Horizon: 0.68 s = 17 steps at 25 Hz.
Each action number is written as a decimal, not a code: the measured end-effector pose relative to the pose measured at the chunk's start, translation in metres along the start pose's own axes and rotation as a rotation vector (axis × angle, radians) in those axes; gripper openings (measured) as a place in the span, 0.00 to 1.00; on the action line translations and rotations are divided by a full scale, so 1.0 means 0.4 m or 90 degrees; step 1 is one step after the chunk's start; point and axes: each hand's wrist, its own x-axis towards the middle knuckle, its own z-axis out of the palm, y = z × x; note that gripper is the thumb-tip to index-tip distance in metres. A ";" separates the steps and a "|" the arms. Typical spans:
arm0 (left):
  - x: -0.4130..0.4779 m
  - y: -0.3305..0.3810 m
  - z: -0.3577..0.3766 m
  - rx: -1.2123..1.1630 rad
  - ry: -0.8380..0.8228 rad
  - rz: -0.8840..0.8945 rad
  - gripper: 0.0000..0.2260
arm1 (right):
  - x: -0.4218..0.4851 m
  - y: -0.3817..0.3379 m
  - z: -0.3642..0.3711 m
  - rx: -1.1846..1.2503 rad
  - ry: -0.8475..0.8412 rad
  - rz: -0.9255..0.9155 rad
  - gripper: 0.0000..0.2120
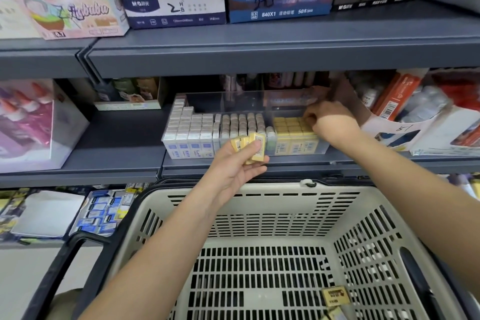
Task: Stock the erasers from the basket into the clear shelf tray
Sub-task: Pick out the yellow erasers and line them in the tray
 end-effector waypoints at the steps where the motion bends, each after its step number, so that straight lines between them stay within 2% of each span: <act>1: 0.001 0.000 0.000 0.000 0.001 -0.002 0.14 | 0.000 0.001 0.001 -0.006 0.006 -0.006 0.13; 5: -0.002 -0.001 0.003 -0.006 -0.009 -0.011 0.15 | -0.038 -0.013 -0.016 0.006 0.076 -0.076 0.11; 7: -0.002 -0.002 0.014 -0.011 -0.025 -0.018 0.18 | -0.086 -0.044 -0.024 0.132 0.097 -0.147 0.11; 9: -0.004 -0.007 0.034 -0.005 -0.051 -0.029 0.19 | -0.144 -0.079 -0.024 0.279 0.034 -0.198 0.12; 13: -0.018 -0.026 0.075 0.030 -0.090 -0.057 0.18 | -0.215 -0.076 -0.012 0.388 -0.025 -0.160 0.09; 17: -0.025 -0.031 0.081 0.027 -0.044 -0.086 0.13 | -0.223 -0.045 -0.029 0.441 -0.068 -0.100 0.02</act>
